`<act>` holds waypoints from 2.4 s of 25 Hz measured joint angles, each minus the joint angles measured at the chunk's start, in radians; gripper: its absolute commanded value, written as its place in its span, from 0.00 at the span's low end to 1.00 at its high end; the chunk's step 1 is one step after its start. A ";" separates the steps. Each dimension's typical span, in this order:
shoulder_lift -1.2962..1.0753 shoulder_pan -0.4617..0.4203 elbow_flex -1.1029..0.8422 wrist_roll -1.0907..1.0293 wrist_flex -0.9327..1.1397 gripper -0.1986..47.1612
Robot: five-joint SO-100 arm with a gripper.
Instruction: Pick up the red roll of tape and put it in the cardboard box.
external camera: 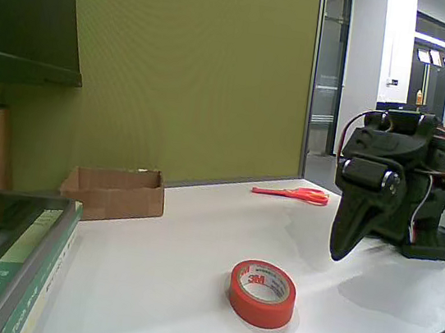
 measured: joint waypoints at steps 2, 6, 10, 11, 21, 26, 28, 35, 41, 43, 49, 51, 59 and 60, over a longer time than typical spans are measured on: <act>0.000 0.000 0.000 0.000 -0.003 0.00; 0.000 0.000 0.000 0.000 -0.003 0.00; 0.000 0.000 0.003 0.000 -0.017 0.00; 0.000 0.000 0.005 0.000 -0.021 0.00; -0.008 0.035 0.005 -0.063 -0.097 0.23; -0.149 0.046 -0.038 -0.094 -0.183 0.23; -0.235 0.054 -0.094 -0.107 -0.209 0.25; -0.439 0.072 -0.235 -0.169 -0.282 0.38; -0.635 0.069 -0.428 -0.160 -0.282 0.41; -0.703 0.071 -0.488 -0.161 -0.281 0.42; -0.894 0.071 -0.675 -0.173 -0.189 0.45; -0.962 0.060 -0.739 -0.163 -0.138 0.46; -1.220 0.055 -0.925 -0.101 0.028 0.51; -1.239 0.057 -0.940 -0.100 0.041 0.51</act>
